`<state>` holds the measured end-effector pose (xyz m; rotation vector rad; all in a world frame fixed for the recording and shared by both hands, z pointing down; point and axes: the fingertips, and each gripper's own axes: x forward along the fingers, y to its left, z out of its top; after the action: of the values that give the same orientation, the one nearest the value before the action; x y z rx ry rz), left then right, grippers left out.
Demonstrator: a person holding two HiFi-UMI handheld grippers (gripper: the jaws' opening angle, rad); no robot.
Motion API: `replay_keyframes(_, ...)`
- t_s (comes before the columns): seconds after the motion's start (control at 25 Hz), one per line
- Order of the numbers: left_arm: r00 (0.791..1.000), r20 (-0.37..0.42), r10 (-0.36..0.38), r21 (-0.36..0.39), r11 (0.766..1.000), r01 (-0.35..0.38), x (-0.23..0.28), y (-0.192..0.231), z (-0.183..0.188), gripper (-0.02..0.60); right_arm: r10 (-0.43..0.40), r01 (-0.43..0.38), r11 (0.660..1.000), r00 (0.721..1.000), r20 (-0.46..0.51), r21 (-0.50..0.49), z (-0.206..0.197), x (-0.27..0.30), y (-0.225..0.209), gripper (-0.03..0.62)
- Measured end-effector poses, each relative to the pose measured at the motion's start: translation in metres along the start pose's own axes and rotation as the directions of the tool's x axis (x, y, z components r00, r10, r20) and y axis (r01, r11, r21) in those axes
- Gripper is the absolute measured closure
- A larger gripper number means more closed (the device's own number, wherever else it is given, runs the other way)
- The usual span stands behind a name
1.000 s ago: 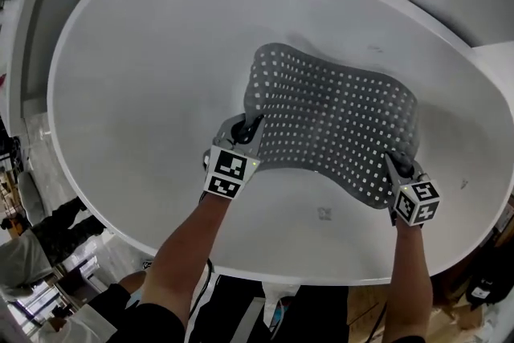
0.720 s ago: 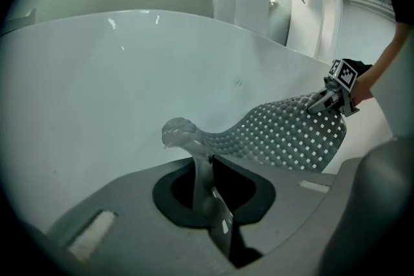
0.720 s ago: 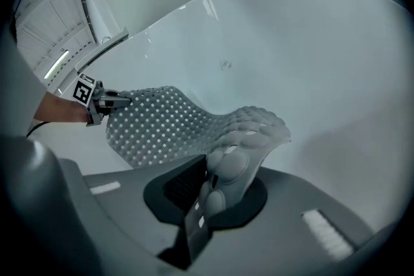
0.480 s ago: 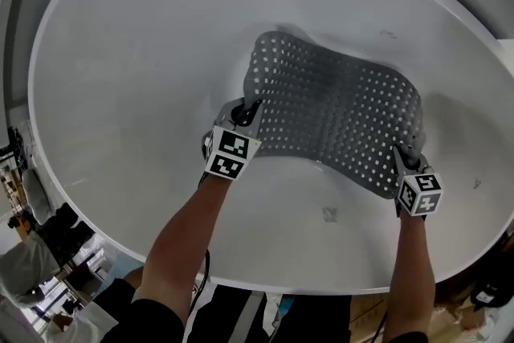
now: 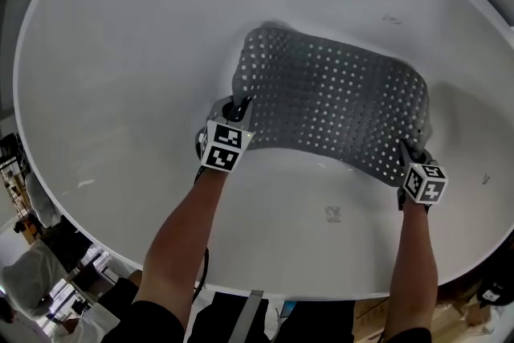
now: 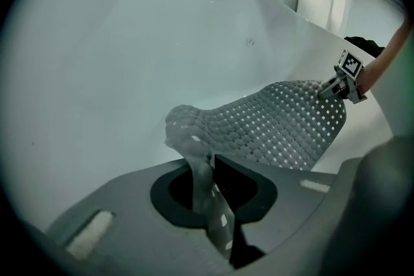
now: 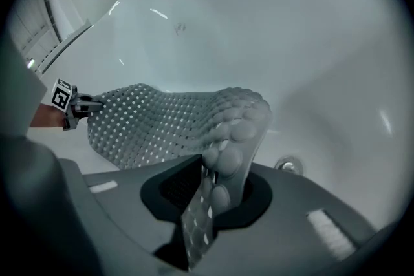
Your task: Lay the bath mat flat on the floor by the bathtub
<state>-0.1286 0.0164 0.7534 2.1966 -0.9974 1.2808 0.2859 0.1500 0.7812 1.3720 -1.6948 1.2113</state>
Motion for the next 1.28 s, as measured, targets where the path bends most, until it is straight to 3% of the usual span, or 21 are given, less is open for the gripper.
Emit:
replay_keyframes(0.24,0.998,-0.054,0.038,0.015,0.999,-0.038,-0.003,0.018,-0.018,0.491,-0.049,0.052,0.998,0.996,-0.069,0.037,-0.008,0.002,-0.009,0.482)
replay_keyframes(0.52,0.995,-0.064,0.072,-0.014,0.997,-0.073,-0.010,0.017,-0.019,0.469,-0.114,0.120,0.991,0.989,-0.095,0.057,-0.021,-0.012,-0.030,0.473)
replay_keyframes(0.84,0.984,-0.048,0.171,-0.123,0.977,-0.176,-0.024,0.044,-0.023,0.453,-0.206,0.212,0.975,0.974,-0.093,0.064,-0.019,-0.021,-0.041,0.468)
replay_keyframes(0.96,0.976,-0.060,0.211,-0.146,0.965,-0.217,-0.031,0.045,-0.026,0.454,-0.210,0.215,0.975,0.975,-0.078,0.056,-0.019,-0.032,-0.050,0.484)
replay_keyframes(1.08,0.976,-0.069,0.204,-0.153,0.965,-0.213,-0.037,0.043,-0.029,0.457,-0.199,0.203,0.978,0.978,-0.061,0.048,-0.012,-0.039,-0.043,0.486)
replay_keyframes(1.28,0.982,-0.007,0.190,-0.165,0.968,-0.188,-0.074,0.030,-0.003,0.483,-0.164,0.164,0.985,0.986,-0.017,0.047,0.011,-0.065,-0.007,0.497)
